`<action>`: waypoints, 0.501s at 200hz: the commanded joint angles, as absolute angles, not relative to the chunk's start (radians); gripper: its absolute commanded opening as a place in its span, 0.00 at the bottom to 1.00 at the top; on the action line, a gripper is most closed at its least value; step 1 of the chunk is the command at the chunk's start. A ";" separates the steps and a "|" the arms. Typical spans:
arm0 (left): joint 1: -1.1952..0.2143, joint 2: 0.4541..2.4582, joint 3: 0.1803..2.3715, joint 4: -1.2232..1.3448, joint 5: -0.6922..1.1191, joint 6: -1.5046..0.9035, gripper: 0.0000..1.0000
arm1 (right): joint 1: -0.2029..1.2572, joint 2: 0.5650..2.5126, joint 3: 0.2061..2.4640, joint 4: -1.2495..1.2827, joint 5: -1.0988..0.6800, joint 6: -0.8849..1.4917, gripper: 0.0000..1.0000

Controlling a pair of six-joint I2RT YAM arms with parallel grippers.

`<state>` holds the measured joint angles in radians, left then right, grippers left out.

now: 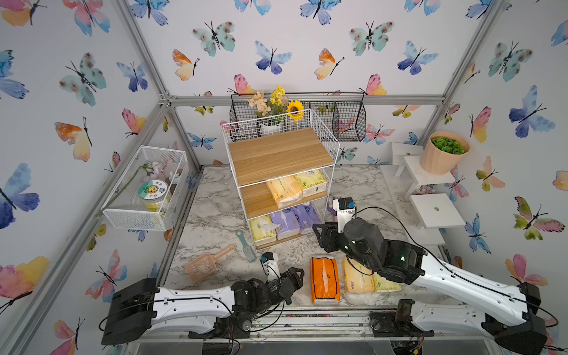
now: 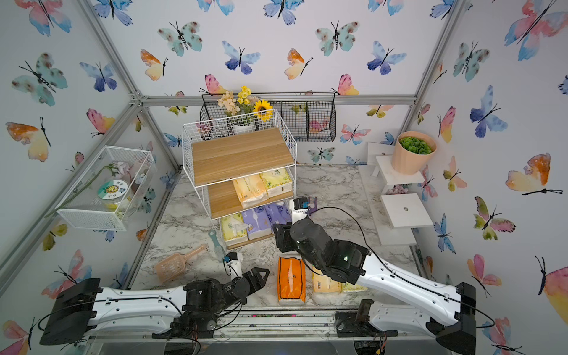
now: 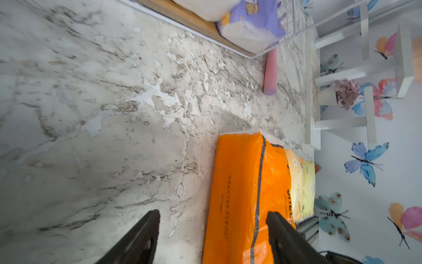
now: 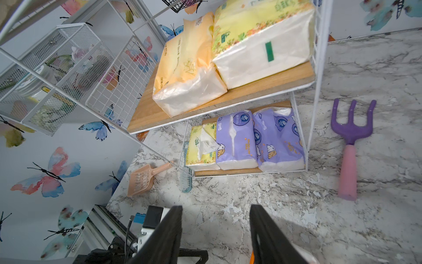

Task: Remove the tissue boxes from the shelf
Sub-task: Move the box of tissues to the center of the board.

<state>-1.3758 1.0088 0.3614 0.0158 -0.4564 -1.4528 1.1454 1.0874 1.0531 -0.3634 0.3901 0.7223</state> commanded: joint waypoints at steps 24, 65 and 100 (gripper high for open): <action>-1.342 1.124 0.348 0.332 -0.192 -1.272 0.72 | 1.150 1.104 1.062 -0.381 0.359 0.724 0.52; -1.318 1.272 0.389 0.380 -0.125 -1.261 0.49 | 1.151 1.092 1.060 -0.402 0.357 0.726 0.51; -1.310 1.349 0.428 0.396 -0.136 -1.259 0.36 | 1.150 1.079 1.051 -0.407 0.363 0.730 0.51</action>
